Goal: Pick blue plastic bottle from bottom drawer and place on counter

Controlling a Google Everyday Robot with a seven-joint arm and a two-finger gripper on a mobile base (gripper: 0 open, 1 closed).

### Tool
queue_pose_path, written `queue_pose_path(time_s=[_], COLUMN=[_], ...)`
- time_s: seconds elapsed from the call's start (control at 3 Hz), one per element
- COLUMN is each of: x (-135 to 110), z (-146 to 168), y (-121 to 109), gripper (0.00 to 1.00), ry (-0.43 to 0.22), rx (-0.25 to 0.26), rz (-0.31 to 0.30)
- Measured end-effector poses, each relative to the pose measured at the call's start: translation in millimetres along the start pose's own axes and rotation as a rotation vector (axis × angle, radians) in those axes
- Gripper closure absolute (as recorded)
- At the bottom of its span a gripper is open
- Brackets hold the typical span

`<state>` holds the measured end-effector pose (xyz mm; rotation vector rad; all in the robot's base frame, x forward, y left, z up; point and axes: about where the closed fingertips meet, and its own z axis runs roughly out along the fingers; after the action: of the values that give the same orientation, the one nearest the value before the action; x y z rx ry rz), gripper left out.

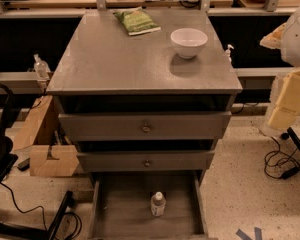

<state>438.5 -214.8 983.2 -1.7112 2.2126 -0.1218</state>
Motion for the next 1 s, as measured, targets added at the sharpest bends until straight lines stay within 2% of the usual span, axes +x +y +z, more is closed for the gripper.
queue_pose_path(time_s=[0.33, 0.67, 1.0], x=[0, 4, 28], z=[0, 11, 61], y=[0, 2, 7], gripper=[0.0, 0.0, 0.0], ry=[0.0, -0.053, -0.214], rx=[0.0, -0.017, -0.07], rz=[0.0, 0.011, 0.052])
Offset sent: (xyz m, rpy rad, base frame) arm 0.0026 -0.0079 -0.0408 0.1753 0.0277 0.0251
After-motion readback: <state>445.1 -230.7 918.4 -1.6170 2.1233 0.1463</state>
